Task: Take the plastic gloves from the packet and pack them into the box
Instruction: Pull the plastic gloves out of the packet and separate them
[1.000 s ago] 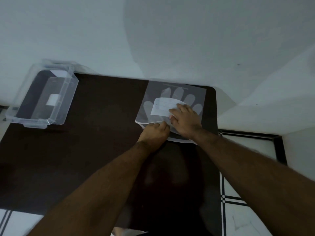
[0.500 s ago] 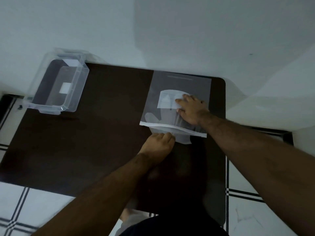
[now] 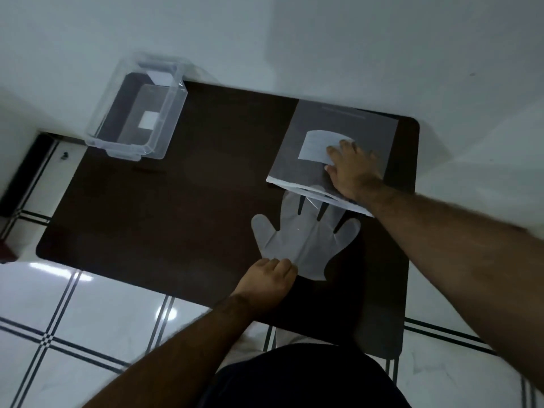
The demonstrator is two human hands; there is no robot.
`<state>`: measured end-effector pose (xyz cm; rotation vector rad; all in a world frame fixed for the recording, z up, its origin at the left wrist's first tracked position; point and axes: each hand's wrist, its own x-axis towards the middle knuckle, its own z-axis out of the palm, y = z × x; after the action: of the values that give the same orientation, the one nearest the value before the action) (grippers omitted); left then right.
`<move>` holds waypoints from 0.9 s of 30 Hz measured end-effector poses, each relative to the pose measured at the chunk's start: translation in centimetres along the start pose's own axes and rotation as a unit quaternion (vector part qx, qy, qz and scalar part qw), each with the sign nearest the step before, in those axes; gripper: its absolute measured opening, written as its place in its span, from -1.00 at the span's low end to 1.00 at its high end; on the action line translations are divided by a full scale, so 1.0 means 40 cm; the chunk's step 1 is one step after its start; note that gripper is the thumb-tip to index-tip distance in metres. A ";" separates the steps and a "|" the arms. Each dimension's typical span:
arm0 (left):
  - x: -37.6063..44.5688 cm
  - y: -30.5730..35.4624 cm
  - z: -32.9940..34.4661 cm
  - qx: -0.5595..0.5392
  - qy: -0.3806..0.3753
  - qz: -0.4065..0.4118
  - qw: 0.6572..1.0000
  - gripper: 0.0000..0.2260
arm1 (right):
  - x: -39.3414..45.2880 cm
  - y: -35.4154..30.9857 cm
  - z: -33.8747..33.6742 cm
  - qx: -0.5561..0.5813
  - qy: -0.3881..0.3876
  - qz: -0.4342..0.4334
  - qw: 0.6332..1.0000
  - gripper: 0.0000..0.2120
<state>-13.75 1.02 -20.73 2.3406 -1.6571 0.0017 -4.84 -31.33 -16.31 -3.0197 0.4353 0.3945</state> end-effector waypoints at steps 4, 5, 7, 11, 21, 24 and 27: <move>-0.048 0.013 -0.013 -0.011 0.011 -0.007 1.000 -0.82 | -0.067 -0.078 0.024 -0.050 0.043 -0.283 0.957 -0.54; -0.057 0.014 -0.019 -0.013 0.010 -0.007 1.000 -0.82 | -0.089 -0.100 0.036 -0.063 0.031 -0.348 0.935 -0.57; -0.079 0.015 -0.031 -0.017 0.009 -0.006 1.000 -0.83 | -0.137 -0.140 0.056 -0.094 0.007 -0.404 0.910 -0.58; -0.135 0.018 -0.035 -0.025 0.008 0.000 1.000 -0.87 | -0.210 -0.199 0.090 -0.116 -0.012 -0.370 0.922 -0.50; -0.276 0.025 -0.007 -0.023 -0.006 0.002 1.000 -0.94 | -0.235 -0.244 0.108 -0.122 -0.068 -0.226 0.964 -0.29; -0.293 0.021 0.004 -0.013 -0.003 0.000 1.000 -0.94 | -0.243 -0.244 0.111 -0.135 -0.071 -0.213 0.965 -0.27; -0.301 0.019 0.005 -0.008 0.008 0.002 1.000 -0.92 | -0.265 -0.244 0.109 -0.132 -0.073 -0.178 0.972 -0.25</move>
<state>-18.63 11.87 -22.65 2.3205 -1.6474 0.0078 -12.94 -18.69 -17.48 -3.1922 -0.1837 0.6855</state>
